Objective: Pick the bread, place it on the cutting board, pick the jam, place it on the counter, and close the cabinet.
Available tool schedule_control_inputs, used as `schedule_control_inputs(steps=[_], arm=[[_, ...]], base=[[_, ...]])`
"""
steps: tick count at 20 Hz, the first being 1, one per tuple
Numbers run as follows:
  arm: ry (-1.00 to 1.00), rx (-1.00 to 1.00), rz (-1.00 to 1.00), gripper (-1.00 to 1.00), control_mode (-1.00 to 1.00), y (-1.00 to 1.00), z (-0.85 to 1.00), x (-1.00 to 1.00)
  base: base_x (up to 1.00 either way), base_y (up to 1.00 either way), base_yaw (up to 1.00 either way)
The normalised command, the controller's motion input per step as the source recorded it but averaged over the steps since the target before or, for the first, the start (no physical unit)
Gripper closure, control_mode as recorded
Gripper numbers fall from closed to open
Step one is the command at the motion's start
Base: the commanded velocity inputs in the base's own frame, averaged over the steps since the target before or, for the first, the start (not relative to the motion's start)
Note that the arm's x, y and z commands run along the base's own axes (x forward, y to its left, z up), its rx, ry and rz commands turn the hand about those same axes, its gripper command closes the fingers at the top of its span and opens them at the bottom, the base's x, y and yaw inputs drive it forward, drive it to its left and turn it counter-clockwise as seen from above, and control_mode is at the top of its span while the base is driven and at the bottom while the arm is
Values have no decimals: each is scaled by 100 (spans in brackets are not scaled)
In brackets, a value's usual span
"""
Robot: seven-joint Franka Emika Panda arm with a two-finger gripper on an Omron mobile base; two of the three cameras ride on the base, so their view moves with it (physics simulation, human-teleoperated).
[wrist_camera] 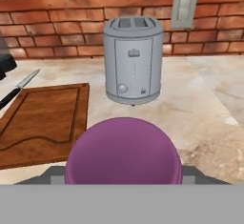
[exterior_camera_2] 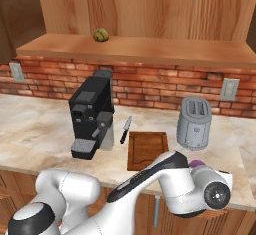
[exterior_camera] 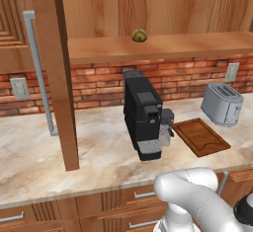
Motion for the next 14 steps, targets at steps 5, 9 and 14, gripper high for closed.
schedule_control_inputs(steps=[5, 9, 14], arm=[[0, 0, 0, 100, -100, -3, -27, 5], [0, 0, 0, 100, -100, 0, -24, 13], [0, 0, 0, 100, -100, 0, -21, 17]], base=[[0, 0, 0], [0, 0, 0], [0, 0, 0]])
